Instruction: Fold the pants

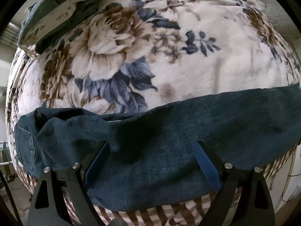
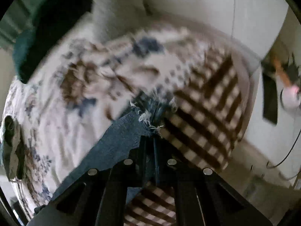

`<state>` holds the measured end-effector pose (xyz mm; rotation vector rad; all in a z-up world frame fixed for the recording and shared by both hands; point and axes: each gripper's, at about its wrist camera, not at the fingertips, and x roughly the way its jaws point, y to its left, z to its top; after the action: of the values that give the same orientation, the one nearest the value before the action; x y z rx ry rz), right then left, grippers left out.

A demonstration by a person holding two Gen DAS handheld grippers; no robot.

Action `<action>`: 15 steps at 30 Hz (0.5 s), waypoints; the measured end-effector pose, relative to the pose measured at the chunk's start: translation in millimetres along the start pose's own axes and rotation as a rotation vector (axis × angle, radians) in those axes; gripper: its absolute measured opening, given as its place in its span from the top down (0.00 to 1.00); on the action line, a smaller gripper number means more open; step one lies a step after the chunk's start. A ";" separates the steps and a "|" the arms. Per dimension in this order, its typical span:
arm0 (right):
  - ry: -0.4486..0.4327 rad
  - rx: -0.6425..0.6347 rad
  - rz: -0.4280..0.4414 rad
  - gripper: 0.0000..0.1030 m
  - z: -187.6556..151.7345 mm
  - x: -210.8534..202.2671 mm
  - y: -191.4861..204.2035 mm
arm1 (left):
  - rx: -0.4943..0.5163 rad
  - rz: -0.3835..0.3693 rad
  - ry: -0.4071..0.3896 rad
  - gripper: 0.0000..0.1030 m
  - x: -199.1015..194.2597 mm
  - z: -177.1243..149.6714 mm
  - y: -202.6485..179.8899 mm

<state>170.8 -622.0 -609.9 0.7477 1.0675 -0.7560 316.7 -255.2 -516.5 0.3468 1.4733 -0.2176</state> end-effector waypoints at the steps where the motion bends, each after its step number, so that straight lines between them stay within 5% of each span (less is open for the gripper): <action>1: -0.029 -0.008 -0.002 0.93 1.9 -8.0 1.6 | -0.001 -0.002 0.001 0.12 -0.4 0.1 -0.8; 4: -0.078 -0.023 0.003 0.93 15.4 -16.6 0.9 | -0.004 -0.008 0.005 0.12 -1.0 1.3 -3.0; 10: 0.109 -0.009 -0.053 0.93 23.2 58.6 -22.2 | -0.011 -0.014 0.015 0.12 0.6 -13.7 -8.8; 12: 0.203 0.013 -0.076 0.79 18.1 78.3 -30.4 | -0.023 -0.018 0.004 0.12 -2.5 -19.0 -3.3; 14: 0.235 0.069 -0.059 0.26 12.3 75.4 -35.5 | -0.048 -0.022 -0.014 0.12 -6.1 -22.9 11.9; 15: 0.228 0.078 -0.041 0.20 9.0 66.3 -31.8 | -0.069 -0.030 -0.023 0.12 -9.5 -26.0 21.4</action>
<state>168.1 -657.8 -674.8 0.8966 1.2676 -0.7638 299.2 -226.6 -506.6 0.2656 1.4600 -0.1936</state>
